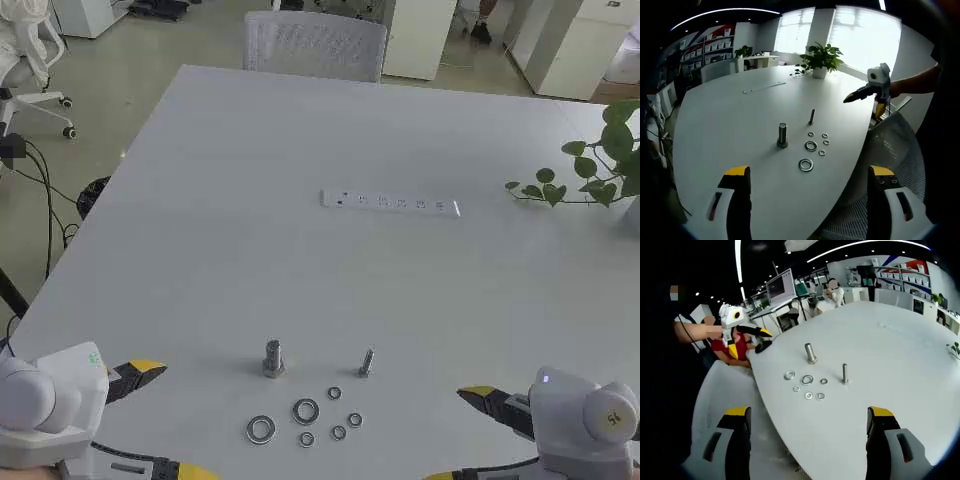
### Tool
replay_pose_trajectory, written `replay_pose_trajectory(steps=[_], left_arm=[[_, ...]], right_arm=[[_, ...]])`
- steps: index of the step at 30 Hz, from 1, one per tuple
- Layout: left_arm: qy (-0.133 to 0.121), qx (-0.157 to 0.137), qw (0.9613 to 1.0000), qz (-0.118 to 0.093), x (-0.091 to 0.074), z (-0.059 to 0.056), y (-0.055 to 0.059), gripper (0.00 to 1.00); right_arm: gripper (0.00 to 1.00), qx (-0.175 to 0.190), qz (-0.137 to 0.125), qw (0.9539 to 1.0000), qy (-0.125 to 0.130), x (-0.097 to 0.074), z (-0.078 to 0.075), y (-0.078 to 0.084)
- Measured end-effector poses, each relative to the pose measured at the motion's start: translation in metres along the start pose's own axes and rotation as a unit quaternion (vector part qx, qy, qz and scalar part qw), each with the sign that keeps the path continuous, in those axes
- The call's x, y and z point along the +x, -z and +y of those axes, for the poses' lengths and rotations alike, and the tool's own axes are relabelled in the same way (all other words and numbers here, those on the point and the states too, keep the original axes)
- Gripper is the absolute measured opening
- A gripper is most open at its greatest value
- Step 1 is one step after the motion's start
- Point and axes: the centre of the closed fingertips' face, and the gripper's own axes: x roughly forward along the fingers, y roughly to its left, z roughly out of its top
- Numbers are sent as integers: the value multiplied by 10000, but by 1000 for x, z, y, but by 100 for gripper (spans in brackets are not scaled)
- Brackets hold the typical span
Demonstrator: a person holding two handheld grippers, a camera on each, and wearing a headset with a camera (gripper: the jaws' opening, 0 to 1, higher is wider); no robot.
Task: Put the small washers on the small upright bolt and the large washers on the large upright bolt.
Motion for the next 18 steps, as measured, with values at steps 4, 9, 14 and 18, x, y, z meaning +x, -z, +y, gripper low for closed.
replay_pose_trajectory(steps=[4,9,14,18], left_arm=[[7,-1,10000,-5,0,-2,1,97],[11,-6,10000,-12,-1,-3,0,97],[6,-1,10000,-13,-2,-3,0,97],[30,-28,10000,-26,-1,-5,0,97]], right_arm=[[96,-7,11,10000,-3,-1,1,0],[96,-21,9,10000,2,-2,1,0],[96,-27,9,10000,4,-2,1,0],[96,-13,-6,10000,7,-2,2,0]])
